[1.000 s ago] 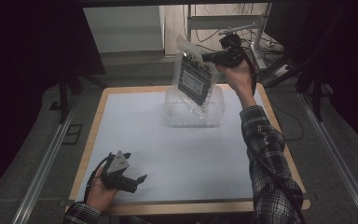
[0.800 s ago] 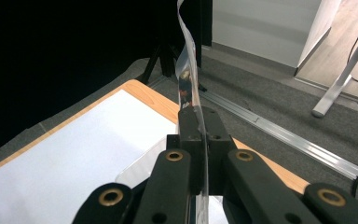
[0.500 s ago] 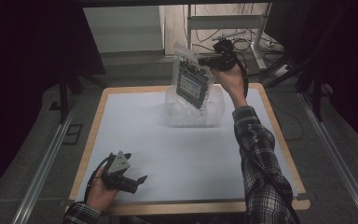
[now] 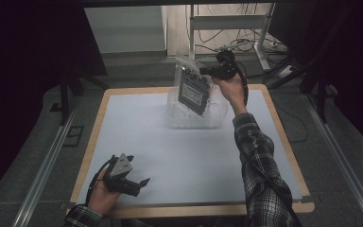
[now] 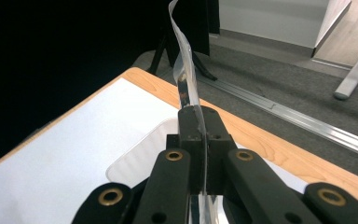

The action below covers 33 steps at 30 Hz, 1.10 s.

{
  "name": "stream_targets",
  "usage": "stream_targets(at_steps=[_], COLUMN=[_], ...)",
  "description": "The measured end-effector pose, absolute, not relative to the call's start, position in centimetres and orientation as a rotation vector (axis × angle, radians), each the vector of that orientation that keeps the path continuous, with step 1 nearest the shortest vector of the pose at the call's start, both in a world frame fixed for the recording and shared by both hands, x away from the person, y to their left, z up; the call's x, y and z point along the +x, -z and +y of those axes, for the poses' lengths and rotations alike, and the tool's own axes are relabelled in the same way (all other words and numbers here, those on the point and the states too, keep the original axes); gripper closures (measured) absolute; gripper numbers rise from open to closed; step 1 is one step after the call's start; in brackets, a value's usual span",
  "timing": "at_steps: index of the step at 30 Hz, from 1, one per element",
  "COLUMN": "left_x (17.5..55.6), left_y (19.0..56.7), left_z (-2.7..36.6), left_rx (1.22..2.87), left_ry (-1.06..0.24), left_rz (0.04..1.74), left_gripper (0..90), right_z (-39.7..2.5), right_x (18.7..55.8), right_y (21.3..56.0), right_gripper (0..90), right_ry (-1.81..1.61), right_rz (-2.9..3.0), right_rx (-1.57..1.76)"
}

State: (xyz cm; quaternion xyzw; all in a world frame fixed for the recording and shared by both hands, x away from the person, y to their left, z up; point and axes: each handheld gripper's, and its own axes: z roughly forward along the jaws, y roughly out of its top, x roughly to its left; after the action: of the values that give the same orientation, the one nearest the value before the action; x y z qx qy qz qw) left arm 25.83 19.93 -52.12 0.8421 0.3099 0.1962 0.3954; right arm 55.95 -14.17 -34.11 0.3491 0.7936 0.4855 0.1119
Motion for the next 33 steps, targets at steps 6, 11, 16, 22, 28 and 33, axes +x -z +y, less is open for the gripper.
stream_targets(at_steps=[6,11,16,22,28,33], left_x=[25.8,25.8,25.8,25.8,25.8,25.8], left_y=[52.1,52.1,52.1,52.1,52.2,52.2], left_z=[19.8,19.8,19.8,19.8,19.8,19.7], left_rx=[2.141,2.139,2.139,2.142,2.147,2.146], left_ry=[-0.497,-0.497,-0.498,-0.498,-0.502,-0.506], left_rz=[0.781,0.778,0.78,0.779,0.78,0.779], left_gripper=[0.8,0.8,0.8,0.8,0.8,0.8], right_z=[-13.7,-14.0,-14.0,-14.4,-15.0,-15.6], right_x=[55.7,55.9,55.9,55.6,55.2,54.3], right_y=[34.2,34.4,34.1,34.1,34.3,34.2], right_gripper=[88.9,88.0,69.8,45.8,24.8,18.7], right_ry=[-1.381,-1.378,-1.292,-1.255,-1.249,-1.249], right_rz=[2.328,2.298,2.295,2.245,2.244,2.253], right_rx=[1.002,1.025,1.017,0.991,0.975,0.937])
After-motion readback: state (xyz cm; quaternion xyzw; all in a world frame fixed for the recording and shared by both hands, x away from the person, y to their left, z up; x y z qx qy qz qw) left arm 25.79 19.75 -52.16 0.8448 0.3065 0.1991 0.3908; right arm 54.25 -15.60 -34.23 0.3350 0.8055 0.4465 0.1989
